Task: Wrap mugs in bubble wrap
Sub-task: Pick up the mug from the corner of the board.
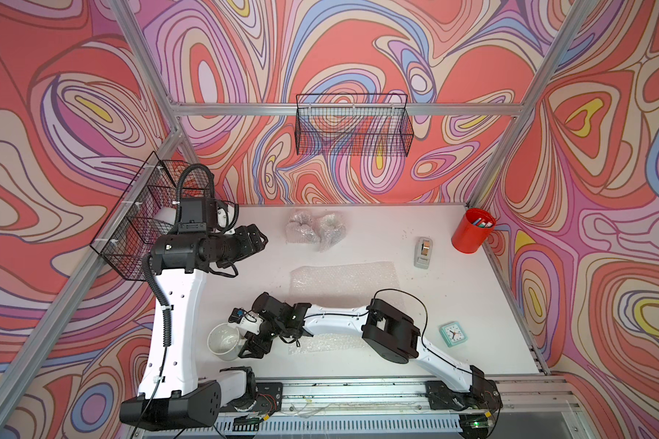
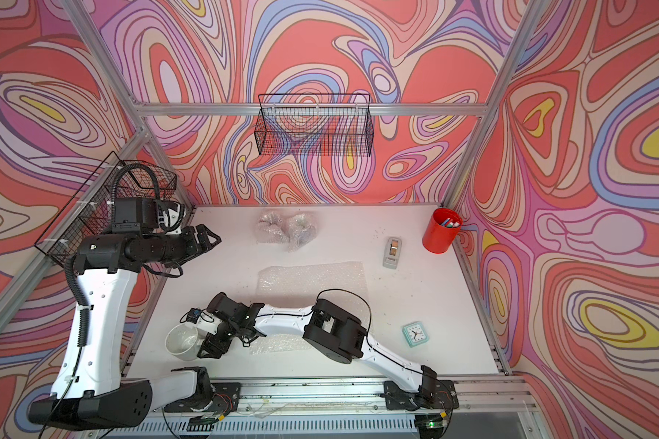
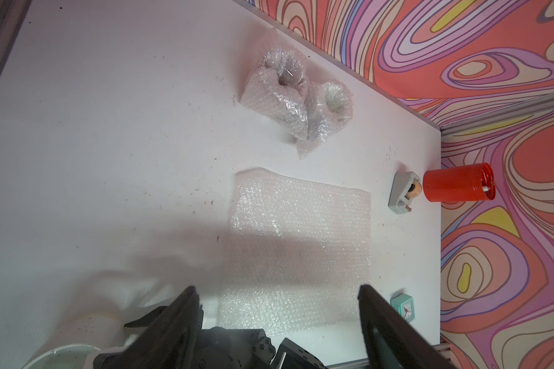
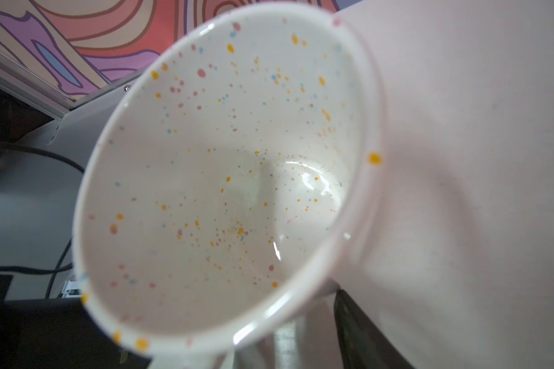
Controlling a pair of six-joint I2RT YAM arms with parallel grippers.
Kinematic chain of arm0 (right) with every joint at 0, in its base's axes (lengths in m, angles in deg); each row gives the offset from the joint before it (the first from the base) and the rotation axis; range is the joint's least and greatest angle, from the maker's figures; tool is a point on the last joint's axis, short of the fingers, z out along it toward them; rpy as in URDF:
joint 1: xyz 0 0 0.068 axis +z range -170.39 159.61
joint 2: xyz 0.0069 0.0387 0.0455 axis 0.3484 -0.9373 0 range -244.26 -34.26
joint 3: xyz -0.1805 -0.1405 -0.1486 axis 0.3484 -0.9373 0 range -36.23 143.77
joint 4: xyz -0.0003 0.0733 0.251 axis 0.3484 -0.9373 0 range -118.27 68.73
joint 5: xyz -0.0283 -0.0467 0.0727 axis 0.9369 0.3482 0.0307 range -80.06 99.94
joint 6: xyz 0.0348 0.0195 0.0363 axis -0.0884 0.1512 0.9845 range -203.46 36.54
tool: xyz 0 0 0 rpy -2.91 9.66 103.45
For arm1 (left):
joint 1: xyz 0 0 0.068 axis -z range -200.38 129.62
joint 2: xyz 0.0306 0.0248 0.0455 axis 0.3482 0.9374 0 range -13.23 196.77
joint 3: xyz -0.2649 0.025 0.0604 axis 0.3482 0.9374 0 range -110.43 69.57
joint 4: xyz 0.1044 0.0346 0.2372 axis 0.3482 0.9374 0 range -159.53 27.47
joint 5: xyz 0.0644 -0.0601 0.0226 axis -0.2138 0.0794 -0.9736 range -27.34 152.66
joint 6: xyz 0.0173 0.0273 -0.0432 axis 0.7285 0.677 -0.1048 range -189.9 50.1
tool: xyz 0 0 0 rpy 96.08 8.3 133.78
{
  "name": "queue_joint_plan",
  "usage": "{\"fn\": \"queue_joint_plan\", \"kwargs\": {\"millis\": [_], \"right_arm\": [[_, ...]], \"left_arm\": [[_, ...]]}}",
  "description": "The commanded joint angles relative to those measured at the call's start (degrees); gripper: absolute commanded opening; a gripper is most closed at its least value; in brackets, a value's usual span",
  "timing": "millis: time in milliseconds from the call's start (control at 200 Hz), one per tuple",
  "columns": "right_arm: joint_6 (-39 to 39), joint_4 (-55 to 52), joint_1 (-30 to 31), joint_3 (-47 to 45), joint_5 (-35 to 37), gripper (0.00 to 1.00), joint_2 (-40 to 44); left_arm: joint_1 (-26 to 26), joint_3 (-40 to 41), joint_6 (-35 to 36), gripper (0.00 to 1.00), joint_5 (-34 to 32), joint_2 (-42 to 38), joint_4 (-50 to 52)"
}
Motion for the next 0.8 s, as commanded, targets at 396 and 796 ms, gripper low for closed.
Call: {"fn": "queue_joint_plan", "kwargs": {"millis": [396, 796], "right_arm": [[-3.4, -0.5, -0.2, 0.8, 0.3, 0.07, 1.7], [7.6, 9.9, -4.0, -28.1, 22.0, 0.00, 32.5]], "left_arm": [[-0.6, -3.5, 0.1, 0.79, -1.5, -0.3, 4.5], [-0.6, 0.1, 0.4, 0.82, -12.3, -7.9, -1.6]]}}
